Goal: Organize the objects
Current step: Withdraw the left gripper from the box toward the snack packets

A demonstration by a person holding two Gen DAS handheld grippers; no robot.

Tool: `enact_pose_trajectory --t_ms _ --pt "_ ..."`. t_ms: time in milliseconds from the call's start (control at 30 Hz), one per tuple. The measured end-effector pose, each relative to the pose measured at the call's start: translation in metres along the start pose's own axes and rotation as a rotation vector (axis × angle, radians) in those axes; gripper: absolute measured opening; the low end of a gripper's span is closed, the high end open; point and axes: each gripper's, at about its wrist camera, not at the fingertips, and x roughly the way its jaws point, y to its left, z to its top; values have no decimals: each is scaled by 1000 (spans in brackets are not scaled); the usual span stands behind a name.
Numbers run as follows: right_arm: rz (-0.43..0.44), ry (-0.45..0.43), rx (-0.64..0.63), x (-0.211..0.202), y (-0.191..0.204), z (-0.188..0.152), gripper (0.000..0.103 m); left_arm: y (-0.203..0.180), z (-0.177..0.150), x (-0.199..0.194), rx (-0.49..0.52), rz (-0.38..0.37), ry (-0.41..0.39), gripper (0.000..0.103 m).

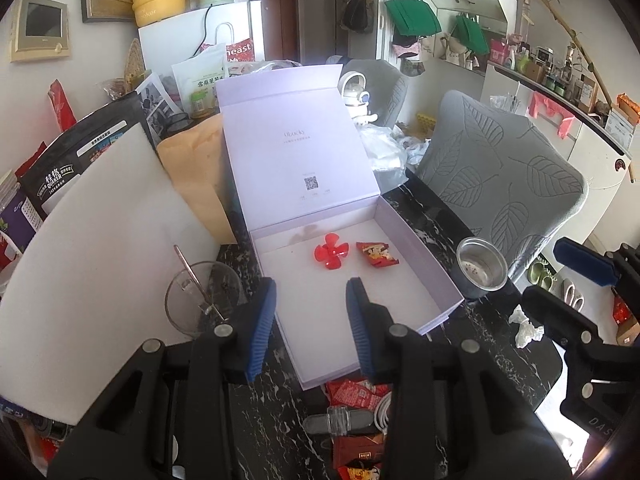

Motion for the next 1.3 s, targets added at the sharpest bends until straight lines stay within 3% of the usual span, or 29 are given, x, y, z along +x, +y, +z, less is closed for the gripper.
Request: enact_pose_trajectory --t_ms 133,233,533,1033,1300 --pt "14 2 10 -11 5 -14 56 -3 -14 -10 12 -4 -5 37" --pt "15 7 14 -16 10 -25 57 -6 -26 -15 19 -13 -4 46" --pt "7 42 -6 -26 33 -64 60 -10 -62 -17 33 -9 12 48" --pt "134 141 69 -15 49 -114 60 -9 -125 -8 47 -59 97 54" --pt "177 173 45 -1 55 -146 60 -17 -152 0 78 -65 137 61"
